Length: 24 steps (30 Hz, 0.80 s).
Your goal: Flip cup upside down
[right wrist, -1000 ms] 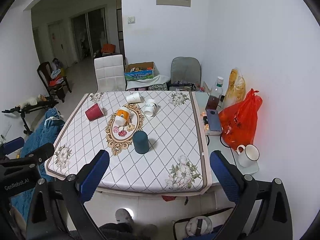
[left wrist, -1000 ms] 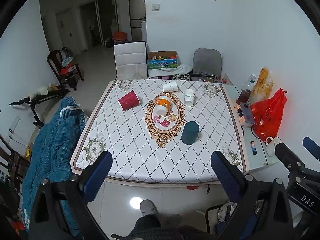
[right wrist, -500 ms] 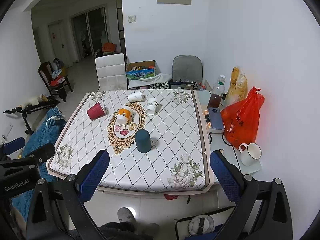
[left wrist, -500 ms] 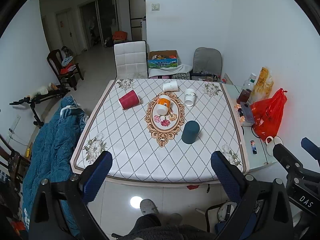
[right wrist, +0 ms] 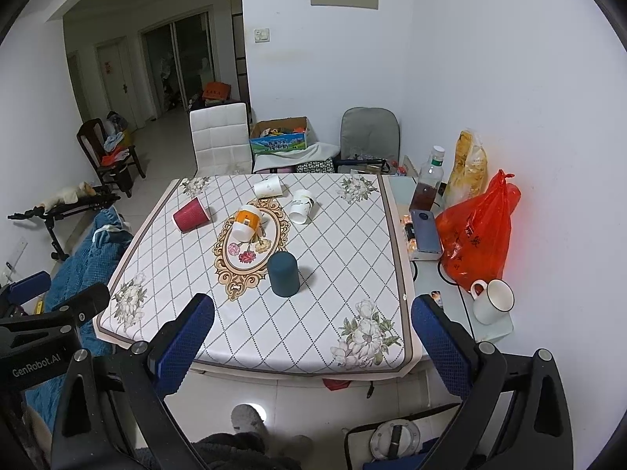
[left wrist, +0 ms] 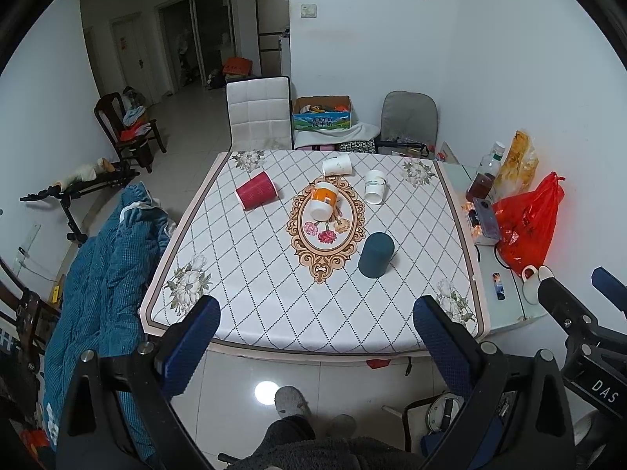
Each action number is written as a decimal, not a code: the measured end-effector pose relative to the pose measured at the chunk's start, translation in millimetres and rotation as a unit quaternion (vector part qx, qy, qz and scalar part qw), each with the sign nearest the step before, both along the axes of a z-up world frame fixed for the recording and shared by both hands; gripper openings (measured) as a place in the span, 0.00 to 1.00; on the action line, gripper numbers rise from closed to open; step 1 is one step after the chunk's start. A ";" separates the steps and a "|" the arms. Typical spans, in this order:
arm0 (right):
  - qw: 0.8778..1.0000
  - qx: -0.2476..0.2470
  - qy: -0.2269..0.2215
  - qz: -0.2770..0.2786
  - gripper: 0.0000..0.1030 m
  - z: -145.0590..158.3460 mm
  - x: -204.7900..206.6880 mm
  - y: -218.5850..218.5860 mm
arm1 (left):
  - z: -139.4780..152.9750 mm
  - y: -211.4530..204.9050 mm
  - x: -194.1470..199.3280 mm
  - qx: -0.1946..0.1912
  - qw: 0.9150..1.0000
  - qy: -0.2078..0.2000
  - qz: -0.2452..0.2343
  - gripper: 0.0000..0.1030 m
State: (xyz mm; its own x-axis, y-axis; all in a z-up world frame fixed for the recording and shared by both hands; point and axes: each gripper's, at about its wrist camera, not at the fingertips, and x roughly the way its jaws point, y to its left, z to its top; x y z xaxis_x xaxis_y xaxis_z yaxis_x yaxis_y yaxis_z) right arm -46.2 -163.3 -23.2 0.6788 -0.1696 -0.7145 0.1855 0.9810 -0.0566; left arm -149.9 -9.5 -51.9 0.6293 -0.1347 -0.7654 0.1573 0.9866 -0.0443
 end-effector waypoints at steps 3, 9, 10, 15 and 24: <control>1.000 0.000 0.000 0.000 0.99 0.6 0.4 0.0 | 0.0 1.9 -0.7 0.000 1.000 0.000 0.000 0.98; 1.000 0.001 -0.002 0.001 0.99 0.6 -0.8 2.6 | 0.0 8.9 -4.8 0.002 1.000 -0.003 0.004 0.98; 1.000 0.001 -0.001 0.002 0.99 1.2 -1.1 2.6 | 0.9 9.6 -5.8 0.003 1.000 -0.004 0.004 0.98; 1.000 0.001 -0.002 0.002 0.99 1.5 -1.6 3.6 | 1.8 9.1 -5.6 0.003 1.000 -0.004 0.005 0.98; 1.000 0.003 -0.003 0.003 0.99 3.4 -3.6 4.2 | 2.9 9.7 -5.8 0.004 1.000 -0.006 0.006 0.98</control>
